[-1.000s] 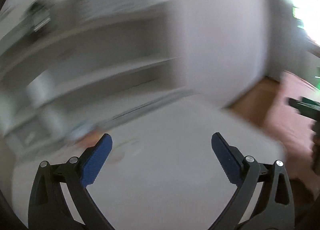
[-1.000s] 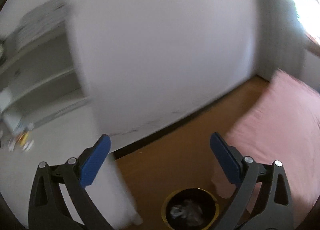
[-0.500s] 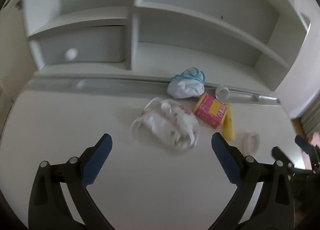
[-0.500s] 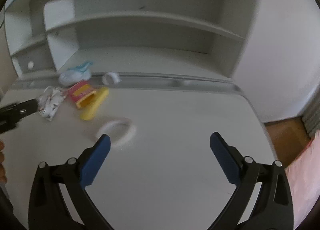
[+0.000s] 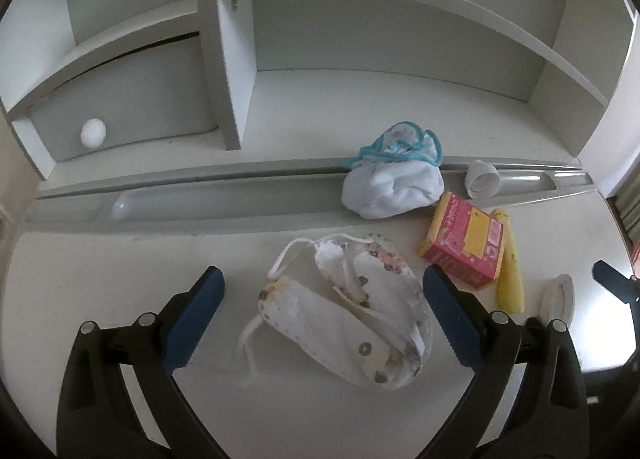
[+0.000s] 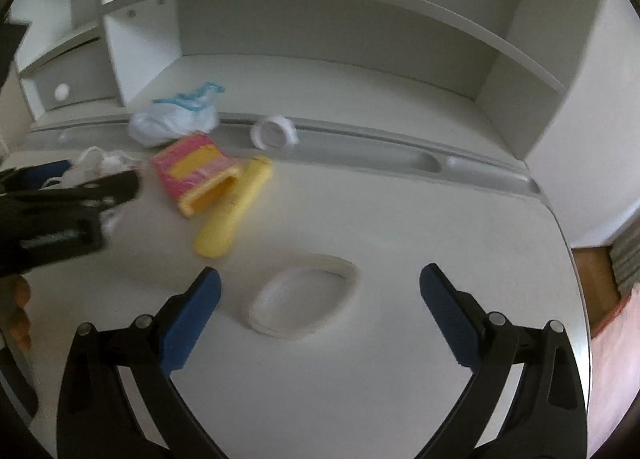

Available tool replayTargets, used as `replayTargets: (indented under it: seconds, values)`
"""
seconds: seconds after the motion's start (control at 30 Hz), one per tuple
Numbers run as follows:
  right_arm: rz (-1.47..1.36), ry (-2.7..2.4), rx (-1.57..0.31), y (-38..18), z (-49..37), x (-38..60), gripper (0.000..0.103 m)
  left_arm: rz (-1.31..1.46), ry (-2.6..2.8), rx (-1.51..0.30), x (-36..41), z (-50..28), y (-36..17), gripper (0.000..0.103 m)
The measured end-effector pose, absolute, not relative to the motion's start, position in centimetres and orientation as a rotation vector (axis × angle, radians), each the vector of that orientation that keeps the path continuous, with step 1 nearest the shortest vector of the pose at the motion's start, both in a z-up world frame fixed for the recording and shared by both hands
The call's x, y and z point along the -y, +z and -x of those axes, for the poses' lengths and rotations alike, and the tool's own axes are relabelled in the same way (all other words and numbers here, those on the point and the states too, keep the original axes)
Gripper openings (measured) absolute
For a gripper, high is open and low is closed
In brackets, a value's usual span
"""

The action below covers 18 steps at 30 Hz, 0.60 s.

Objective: Collect trash
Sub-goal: 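Grasp the white mask with the left tool while the right tool grasps the white tape ring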

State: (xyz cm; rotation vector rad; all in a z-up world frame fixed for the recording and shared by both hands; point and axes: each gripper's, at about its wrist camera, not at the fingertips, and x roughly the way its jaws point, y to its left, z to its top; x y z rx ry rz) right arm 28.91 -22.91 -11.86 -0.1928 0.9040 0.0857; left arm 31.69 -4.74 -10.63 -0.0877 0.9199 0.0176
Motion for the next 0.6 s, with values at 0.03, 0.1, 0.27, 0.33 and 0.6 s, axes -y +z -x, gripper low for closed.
replayTargets:
  seconds: [0.03, 0.1, 0.27, 0.33, 0.6]
  values:
    - [0.193, 0.073, -0.903, -11.8, -28.8, 23.5, 0.096, 0.09, 0.019, -0.92, 4.5, -31.4, -10.6, 0.096]
    - [0.173, 0.066, -0.912, -12.0, -28.6, 25.1, 0.096, 0.095, 0.025, -0.919, 4.3, -30.9, -10.6, 0.096]
    - [0.111, 0.096, -0.942, -12.2, -28.2, 26.4, 0.096, 0.072, 0.038, -0.928, 4.4, -30.6, -10.6, 0.096]
    - [0.101, 0.107, -0.949, -12.2, -27.9, 26.4, 0.096, 0.055, 0.036, -0.933, 4.7, -30.5, -10.7, 0.096]
    - [0.091, 0.116, -0.946, -12.4, -28.3, 24.9, 0.096, 0.038, 0.035, -0.939, 5.4, -30.7, -10.9, 0.096]
